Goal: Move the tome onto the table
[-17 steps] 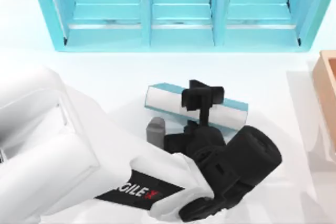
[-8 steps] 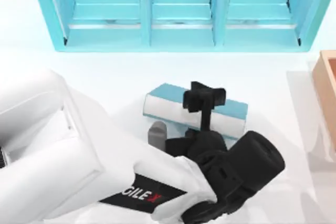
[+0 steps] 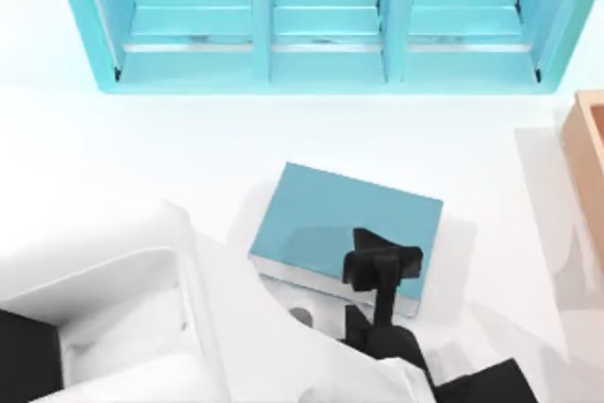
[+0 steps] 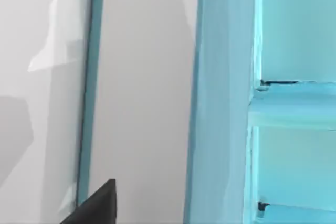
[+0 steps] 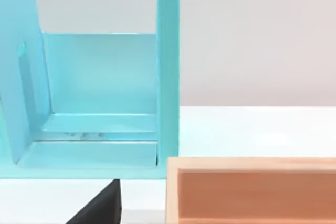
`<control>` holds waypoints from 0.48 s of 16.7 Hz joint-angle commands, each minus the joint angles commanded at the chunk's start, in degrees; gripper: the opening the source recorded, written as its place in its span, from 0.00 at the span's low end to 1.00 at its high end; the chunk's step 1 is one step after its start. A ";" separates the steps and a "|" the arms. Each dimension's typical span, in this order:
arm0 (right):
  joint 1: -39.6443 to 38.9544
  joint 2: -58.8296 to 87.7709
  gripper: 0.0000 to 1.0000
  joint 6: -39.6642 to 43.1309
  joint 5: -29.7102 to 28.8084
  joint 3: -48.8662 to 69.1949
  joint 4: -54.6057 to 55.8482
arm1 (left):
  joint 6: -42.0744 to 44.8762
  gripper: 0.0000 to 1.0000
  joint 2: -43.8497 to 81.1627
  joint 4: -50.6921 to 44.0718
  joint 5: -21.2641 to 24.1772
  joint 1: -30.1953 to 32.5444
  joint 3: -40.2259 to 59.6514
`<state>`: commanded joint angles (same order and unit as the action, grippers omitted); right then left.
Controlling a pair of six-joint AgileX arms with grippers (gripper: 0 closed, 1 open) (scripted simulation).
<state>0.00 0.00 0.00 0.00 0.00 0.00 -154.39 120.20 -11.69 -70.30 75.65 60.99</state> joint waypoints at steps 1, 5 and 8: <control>0.00 0.00 1.00 0.00 0.00 0.00 0.00 | -5.06 1.00 0.05 -5.95 -0.51 1.52 0.76; 0.00 0.00 1.00 0.00 0.00 0.00 0.00 | -24.40 1.00 -0.41 -28.19 -2.23 7.25 3.86; 0.00 0.00 1.00 0.00 0.00 0.00 0.00 | -35.27 1.00 -1.29 -39.57 -3.06 10.47 5.67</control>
<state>0.00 0.00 0.00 0.00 0.00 0.00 -189.66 118.91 -51.27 -73.36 86.12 66.66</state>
